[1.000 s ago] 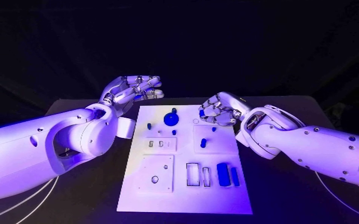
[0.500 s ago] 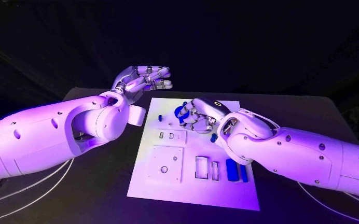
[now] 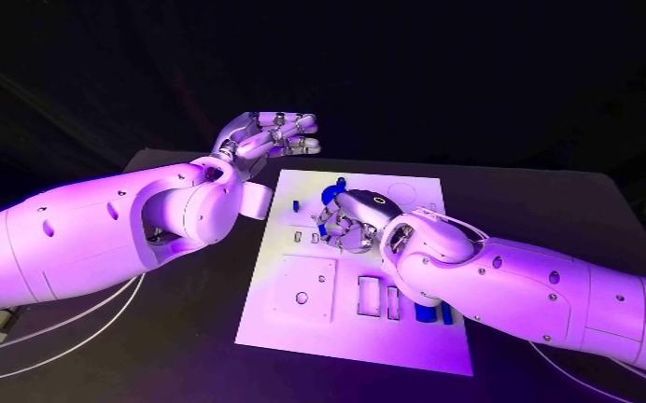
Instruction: Assemble the parts on the task board
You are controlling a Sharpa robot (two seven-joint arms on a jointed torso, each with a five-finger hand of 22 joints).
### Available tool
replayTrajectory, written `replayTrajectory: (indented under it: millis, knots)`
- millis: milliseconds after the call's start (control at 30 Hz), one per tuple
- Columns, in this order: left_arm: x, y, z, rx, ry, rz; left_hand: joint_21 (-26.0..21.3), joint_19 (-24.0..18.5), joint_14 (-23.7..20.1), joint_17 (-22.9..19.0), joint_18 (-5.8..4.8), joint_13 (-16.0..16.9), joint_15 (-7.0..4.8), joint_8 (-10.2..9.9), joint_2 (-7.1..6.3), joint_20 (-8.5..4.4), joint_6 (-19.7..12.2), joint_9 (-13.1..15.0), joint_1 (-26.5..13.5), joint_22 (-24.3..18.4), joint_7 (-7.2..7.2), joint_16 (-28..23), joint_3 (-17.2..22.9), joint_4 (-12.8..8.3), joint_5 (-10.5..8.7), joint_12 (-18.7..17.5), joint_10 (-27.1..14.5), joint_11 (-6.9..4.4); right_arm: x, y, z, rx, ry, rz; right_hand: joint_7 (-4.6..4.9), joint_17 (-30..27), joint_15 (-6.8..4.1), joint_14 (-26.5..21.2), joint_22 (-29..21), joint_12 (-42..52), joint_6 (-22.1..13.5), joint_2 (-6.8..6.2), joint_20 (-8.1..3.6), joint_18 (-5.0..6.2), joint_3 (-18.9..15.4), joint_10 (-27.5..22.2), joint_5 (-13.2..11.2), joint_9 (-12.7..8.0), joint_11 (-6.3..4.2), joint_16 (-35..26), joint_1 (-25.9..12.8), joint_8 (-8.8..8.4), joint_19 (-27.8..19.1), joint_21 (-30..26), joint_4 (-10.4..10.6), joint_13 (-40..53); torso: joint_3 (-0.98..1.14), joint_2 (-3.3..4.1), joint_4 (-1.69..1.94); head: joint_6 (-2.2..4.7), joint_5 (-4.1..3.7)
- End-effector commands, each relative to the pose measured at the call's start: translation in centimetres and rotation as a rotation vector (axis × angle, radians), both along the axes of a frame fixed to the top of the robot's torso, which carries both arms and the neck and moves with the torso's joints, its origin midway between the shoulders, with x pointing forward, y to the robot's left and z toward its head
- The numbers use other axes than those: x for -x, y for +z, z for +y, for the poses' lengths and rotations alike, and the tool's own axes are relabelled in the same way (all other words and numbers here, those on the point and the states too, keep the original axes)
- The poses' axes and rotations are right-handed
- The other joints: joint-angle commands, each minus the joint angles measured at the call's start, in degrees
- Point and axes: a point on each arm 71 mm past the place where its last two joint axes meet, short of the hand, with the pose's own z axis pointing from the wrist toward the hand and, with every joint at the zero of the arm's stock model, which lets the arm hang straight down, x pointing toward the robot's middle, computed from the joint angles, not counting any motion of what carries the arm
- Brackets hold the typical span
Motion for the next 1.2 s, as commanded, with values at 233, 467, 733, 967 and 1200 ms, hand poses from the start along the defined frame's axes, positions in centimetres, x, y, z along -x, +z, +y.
replayTrajectory:
  millis: [233, 467, 733, 967, 1200]
  knots:
    - [0.2, 0.1, -0.4, 0.011, -0.027, -0.004, -0.2, -0.3, -0.5, 0.1, 0.75, 0.0, 0.09, -0.3, 0.44, -0.07, 0.1, 0.0, 0.2, -0.1, 0.06, -0.3, 0.3, 0.1, 0.33, 0.0, -0.3, 0.1, -0.2, -1.0, 0.0, 0.064, -0.022, 0.016, -0.13, 14.4, -0.18, 5.8, 13.1, -0.1, 0.1, 0.45, -0.25, -0.22, 0.3, -0.3, -0.1, 0.7, 0.23, 0.2, -0.6, 0.33, 5.0, 0.0, 0.1, 6.5, -0.01, -0.06, 0.05, -0.58, 0.45]
    - [0.2, 0.1, -0.4, 0.011, -0.027, -0.004, -0.2, -0.3, -0.5, 0.1, 0.75, 0.0, 0.09, -0.3, 0.44, -0.07, 0.1, 0.0, 0.2, -0.1, 0.06, -0.3, 0.3, 0.1, 0.33, 0.0, -0.3, 0.1, -0.3, -1.2, -0.2, 0.076, -0.03, 0.022, -0.13, 14.4, -0.18, 5.8, 13.1, -0.1, 0.1, 0.45, -0.25, -0.22, 0.3, -0.3, -0.1, 0.7, 0.23, 0.2, -0.6, 0.33, 5.0, 0.0, 0.1, 6.5, -0.01, -0.04, -0.02, -0.62, 0.44]
    - [0.2, 0.1, -0.3, 0.011, -0.026, -0.003, -0.2, -0.3, -0.5, 0.1, 0.75, 0.0, 0.09, -0.3, 0.42, -0.07, 0.1, 0.0, 0.2, -0.1, 0.07, -0.3, 0.3, 0.1, 0.44, 0.0, -0.3, 0.1, -0.3, -1.4, -0.3, 0.091, -0.027, 0.032, -0.1, 14.5, -0.12, 5.8, 13.0, -0.2, 0.0, -0.21, -0.18, -0.22, 0.1, -0.4, -0.5, 0.7, 0.27, 0.2, -1.4, 0.33, 5.0, 0.0, 0.3, 6.5, -0.02, -0.03, -0.02, -0.61, 0.41]
    - [0.2, 0.1, -0.3, 0.011, -0.026, -0.003, -0.2, -0.3, -0.5, 0.1, 0.75, 0.0, 0.09, -0.3, 0.39, -0.07, 0.1, 0.0, 0.2, -0.1, 0.07, -0.4, 0.4, 0.0, 0.61, 0.0, -0.3, 0.1, -0.3, -1.5, -0.3, 0.093, -0.032, 0.034, 0.04, 14.4, -0.03, 5.8, 12.9, -0.4, -0.4, -0.92, -0.1, -0.19, -0.3, -0.6, -0.9, 0.7, 0.39, 0.2, -2.4, 0.17, 4.9, -0.1, 0.6, 6.3, -0.02, -0.03, 0.01, -0.69, 0.41]
    - [0.2, 0.1, -0.3, 0.011, -0.025, -0.003, -0.2, -0.3, -0.5, 0.1, 0.75, 0.0, 0.09, -0.3, 0.39, -0.07, 0.1, 0.0, 0.2, -0.1, 0.07, -0.4, 0.4, 0.0, 0.61, 0.0, -0.3, 0.1, -0.3, -1.5, -0.3, 0.093, -0.036, 0.033, 0.22, 14.3, 0.09, 5.8, 12.9, -0.6, -0.8, -1.51, -0.01, -0.16, -0.8, -0.8, -1.2, 0.6, 0.55, 0.1, -3.2, -0.04, 4.9, -0.2, 0.9, 6.1, -0.04, -0.04, -0.05, -0.71, 0.41]
